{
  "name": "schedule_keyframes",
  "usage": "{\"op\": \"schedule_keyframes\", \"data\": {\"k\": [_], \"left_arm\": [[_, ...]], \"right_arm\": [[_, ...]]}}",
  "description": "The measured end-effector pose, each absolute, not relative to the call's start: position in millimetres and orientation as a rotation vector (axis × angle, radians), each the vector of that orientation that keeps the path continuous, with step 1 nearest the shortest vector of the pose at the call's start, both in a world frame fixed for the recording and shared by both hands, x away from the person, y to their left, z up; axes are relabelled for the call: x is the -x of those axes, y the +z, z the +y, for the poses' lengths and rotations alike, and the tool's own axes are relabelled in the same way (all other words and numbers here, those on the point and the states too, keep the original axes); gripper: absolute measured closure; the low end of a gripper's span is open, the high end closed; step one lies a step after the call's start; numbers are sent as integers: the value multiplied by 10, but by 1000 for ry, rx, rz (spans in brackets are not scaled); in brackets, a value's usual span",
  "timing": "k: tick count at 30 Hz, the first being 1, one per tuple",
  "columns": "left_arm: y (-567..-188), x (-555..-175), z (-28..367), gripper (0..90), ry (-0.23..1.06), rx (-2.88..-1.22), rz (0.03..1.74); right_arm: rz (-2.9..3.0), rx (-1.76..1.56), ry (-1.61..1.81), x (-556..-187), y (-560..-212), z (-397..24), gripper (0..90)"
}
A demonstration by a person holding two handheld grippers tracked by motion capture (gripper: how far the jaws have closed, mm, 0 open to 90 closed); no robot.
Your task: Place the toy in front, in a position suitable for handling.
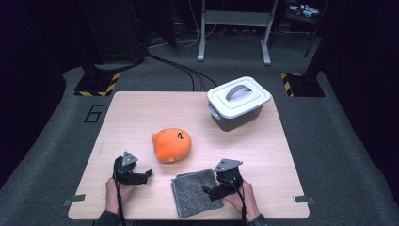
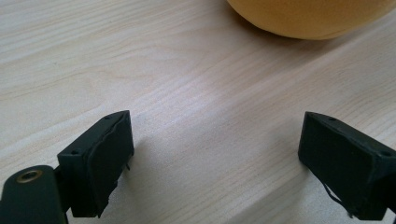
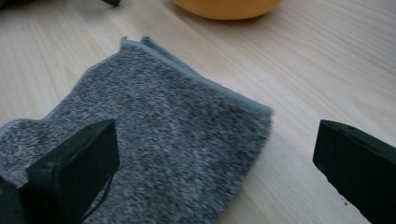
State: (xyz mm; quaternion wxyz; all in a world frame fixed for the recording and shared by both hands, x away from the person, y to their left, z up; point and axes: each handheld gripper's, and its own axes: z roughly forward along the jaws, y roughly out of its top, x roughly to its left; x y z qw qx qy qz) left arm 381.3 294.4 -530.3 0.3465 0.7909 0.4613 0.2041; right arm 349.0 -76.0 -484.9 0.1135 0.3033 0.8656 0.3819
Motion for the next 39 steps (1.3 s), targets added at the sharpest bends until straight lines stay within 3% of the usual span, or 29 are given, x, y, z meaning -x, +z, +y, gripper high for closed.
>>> {"op": "schedule_keyframes", "data": {"k": [16,32,39], "left_arm": [[-5303,-3813,2944,102,529,-2052,1198],[-5304,-3813,2943,102,531,-2050,1199],[-5304,-3812,2943,102,531,-2051,1200]], "right_arm": [[2639,-755,1055,-3427,-4972,-400,24],[2674,-757,973,-3454,-5156,-375,195],[2653,-784,992,-3445,-5149,-415,333]]}}
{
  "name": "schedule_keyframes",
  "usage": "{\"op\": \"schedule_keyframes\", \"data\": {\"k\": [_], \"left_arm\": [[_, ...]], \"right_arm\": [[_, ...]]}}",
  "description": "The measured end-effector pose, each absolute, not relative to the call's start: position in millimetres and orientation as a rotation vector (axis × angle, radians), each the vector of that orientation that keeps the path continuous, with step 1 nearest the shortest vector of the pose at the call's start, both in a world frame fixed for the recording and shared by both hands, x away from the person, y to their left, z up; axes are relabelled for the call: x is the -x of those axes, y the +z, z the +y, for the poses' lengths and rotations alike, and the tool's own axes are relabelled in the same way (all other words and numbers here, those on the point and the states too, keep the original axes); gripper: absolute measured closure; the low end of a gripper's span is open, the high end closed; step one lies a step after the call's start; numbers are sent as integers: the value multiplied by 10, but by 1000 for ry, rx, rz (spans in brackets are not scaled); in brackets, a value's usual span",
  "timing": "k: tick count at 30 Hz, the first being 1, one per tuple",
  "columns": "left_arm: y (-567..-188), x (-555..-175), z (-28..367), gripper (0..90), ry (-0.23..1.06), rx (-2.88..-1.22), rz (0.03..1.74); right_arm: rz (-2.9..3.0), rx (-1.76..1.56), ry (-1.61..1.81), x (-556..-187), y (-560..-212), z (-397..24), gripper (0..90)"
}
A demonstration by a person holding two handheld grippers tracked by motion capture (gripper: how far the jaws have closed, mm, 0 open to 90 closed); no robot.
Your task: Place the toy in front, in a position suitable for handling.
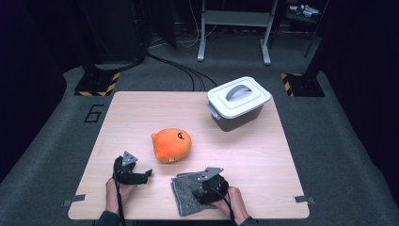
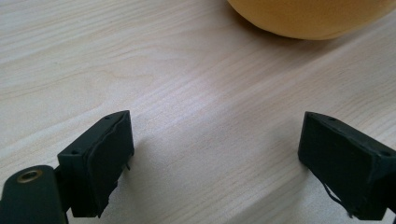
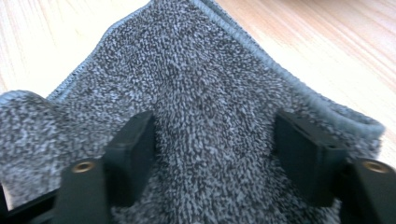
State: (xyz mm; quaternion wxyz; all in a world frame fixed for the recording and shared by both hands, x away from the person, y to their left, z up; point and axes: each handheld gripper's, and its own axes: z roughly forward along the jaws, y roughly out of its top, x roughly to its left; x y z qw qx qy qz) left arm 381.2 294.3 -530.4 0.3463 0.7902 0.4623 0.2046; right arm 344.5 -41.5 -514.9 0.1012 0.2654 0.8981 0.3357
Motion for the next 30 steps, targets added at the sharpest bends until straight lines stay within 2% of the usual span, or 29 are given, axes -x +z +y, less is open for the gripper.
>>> {"op": "schedule_keyframes", "data": {"k": [11,16,30], "left_arm": [[-5304,-3812,2944,103,531,-2050,1200],[-5303,-3813,2944,103,533,-2051,1200],[-5303,-3813,2944,103,533,-2050,1200]], "right_arm": [[2628,-811,1021,-3457,-5138,-476,592],[2620,-811,1030,-3469,-5135,-501,677],[2601,-826,1052,-3440,-5078,-546,729]]}}
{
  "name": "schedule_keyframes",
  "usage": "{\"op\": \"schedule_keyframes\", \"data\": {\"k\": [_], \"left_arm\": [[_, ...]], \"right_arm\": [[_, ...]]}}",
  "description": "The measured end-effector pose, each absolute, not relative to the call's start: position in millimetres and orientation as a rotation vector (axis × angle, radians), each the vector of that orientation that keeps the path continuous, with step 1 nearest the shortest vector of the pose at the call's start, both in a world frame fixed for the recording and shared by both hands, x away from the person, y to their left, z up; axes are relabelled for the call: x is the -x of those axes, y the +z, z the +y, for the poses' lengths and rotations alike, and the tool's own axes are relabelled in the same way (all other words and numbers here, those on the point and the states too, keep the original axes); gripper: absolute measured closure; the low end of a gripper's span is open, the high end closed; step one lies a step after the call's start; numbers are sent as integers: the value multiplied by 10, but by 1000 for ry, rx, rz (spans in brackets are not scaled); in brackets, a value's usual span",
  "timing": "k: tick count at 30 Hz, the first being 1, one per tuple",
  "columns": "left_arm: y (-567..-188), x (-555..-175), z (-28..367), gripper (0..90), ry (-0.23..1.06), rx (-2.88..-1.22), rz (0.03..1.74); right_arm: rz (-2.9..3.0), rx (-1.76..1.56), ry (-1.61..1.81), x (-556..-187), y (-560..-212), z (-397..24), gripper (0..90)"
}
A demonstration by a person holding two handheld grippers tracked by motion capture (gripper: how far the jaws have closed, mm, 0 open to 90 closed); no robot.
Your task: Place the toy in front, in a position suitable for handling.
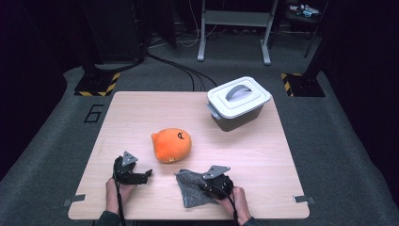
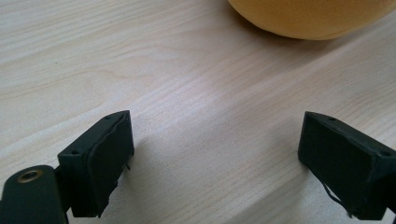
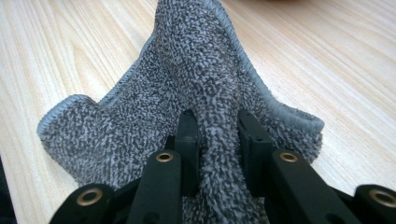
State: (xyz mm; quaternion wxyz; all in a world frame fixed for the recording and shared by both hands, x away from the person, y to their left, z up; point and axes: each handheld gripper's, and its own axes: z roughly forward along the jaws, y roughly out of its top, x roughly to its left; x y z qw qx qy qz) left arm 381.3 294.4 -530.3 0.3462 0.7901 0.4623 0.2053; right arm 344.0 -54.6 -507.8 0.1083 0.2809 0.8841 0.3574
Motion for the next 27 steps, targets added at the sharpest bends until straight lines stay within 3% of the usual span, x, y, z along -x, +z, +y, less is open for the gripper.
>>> {"op": "schedule_keyframes", "data": {"k": [27], "left_arm": [[-5303,-3813,2944,103,533,-2051,1200]], "right_arm": [[2456,-927,1066,-3487,-4793,-977,729]]}}
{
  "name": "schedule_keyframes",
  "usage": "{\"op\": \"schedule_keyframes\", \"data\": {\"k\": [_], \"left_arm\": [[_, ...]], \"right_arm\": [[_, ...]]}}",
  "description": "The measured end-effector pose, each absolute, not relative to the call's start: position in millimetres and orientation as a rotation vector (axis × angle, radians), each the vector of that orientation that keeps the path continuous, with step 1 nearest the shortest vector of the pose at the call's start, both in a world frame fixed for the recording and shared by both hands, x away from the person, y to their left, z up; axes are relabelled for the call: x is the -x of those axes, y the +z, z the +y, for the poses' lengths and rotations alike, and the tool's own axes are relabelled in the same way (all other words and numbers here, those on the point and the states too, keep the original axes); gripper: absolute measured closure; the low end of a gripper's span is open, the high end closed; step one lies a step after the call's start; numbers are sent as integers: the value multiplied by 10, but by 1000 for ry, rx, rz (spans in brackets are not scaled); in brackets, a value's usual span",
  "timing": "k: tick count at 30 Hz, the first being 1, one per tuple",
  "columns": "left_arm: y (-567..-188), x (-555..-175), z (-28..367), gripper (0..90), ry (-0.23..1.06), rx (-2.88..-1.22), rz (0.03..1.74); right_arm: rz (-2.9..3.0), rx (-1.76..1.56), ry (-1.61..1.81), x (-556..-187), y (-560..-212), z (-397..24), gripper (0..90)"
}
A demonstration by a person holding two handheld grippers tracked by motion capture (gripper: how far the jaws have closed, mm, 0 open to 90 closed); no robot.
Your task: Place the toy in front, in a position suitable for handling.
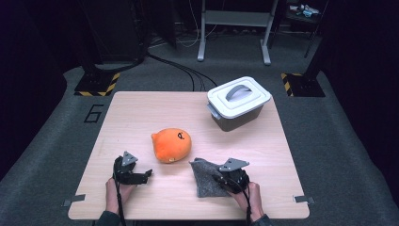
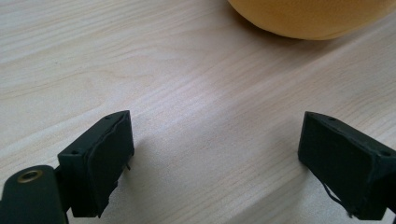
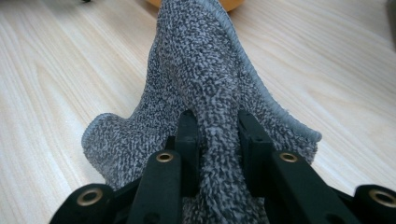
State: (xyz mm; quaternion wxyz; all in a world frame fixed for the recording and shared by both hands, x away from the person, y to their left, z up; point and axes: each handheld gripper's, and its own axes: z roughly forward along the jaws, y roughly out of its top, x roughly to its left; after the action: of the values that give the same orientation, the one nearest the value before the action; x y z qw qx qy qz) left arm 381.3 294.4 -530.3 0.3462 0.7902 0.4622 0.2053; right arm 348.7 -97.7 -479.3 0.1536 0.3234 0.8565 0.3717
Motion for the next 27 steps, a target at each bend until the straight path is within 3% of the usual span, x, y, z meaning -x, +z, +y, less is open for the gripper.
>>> {"op": "schedule_keyframes", "data": {"k": [27], "left_arm": [[-5303,-3813,2944,103,533,-2050,1200]], "right_arm": [[2260,-1073,1052,-3586,-4559,-1627,729]]}}
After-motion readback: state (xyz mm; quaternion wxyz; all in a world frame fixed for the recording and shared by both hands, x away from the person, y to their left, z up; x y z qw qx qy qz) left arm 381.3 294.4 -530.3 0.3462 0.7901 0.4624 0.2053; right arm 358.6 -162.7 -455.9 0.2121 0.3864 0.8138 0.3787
